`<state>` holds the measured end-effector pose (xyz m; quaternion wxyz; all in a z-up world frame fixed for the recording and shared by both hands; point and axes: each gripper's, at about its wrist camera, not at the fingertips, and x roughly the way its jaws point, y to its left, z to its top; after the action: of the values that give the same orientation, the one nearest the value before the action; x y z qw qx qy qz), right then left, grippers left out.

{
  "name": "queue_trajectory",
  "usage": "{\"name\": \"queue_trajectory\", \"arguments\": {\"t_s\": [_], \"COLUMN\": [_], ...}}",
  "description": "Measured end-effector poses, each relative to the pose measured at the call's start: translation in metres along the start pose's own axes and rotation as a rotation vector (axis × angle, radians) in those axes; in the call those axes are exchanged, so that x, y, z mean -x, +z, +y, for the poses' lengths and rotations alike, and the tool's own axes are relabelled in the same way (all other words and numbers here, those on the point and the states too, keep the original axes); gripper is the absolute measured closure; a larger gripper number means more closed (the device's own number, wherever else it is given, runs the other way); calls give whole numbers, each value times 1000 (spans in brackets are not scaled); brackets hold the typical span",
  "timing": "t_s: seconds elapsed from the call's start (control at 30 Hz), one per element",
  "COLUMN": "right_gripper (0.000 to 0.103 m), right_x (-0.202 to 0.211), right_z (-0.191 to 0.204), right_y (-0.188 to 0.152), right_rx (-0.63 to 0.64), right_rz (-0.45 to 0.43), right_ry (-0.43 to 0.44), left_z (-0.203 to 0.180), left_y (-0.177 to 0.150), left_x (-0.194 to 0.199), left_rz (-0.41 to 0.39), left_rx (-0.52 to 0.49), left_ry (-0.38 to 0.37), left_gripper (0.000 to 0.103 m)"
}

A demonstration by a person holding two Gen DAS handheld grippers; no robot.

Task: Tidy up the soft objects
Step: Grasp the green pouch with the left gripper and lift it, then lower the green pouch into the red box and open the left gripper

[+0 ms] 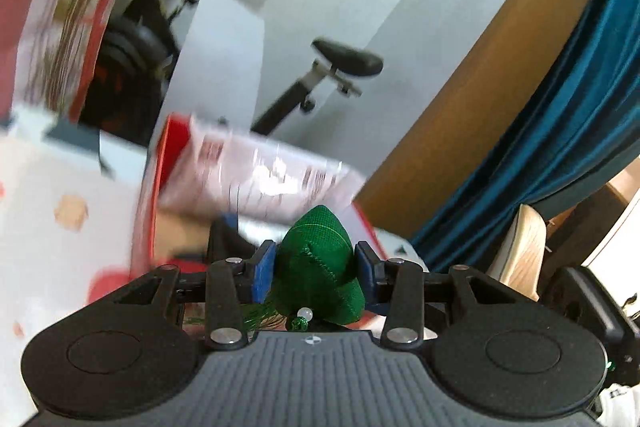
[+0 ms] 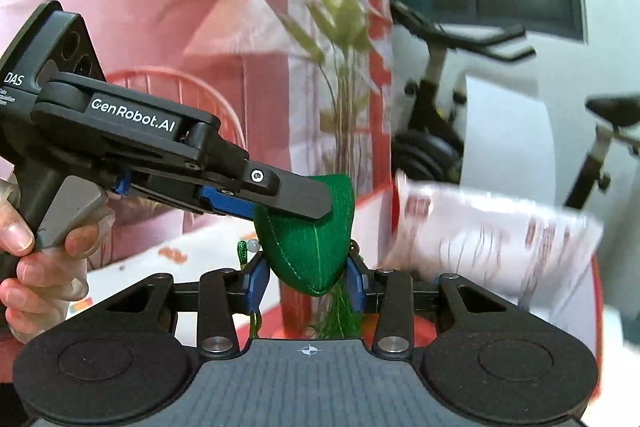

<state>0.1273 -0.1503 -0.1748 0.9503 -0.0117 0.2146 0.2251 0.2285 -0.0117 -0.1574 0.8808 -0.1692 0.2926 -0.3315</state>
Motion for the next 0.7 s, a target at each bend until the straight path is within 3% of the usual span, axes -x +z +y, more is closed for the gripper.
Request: {"name": "queue_trajectory", "arguments": {"t_s": [0.23, 0.33, 0.53, 0.7], "right_gripper": [66, 66, 66, 66], "right_x": [-13, -24, -72, -122], "right_z": [-16, -32, -66, -87], "right_y": [68, 93, 114, 103], "right_rx": [92, 107, 82, 69], "right_rz": [-74, -94, -27, 118], "right_ry": [22, 27, 30, 27], "left_z": [-25, -27, -2, 29], "left_y": [52, 68, 83, 80], "left_x": [-1, -11, -54, -94], "left_rz": [-122, -139, -78, 47], "left_rx": [-171, -211, -181, -138], "left_ry": [62, 92, 147, 186], "left_gripper": [58, 58, 58, 58]}}
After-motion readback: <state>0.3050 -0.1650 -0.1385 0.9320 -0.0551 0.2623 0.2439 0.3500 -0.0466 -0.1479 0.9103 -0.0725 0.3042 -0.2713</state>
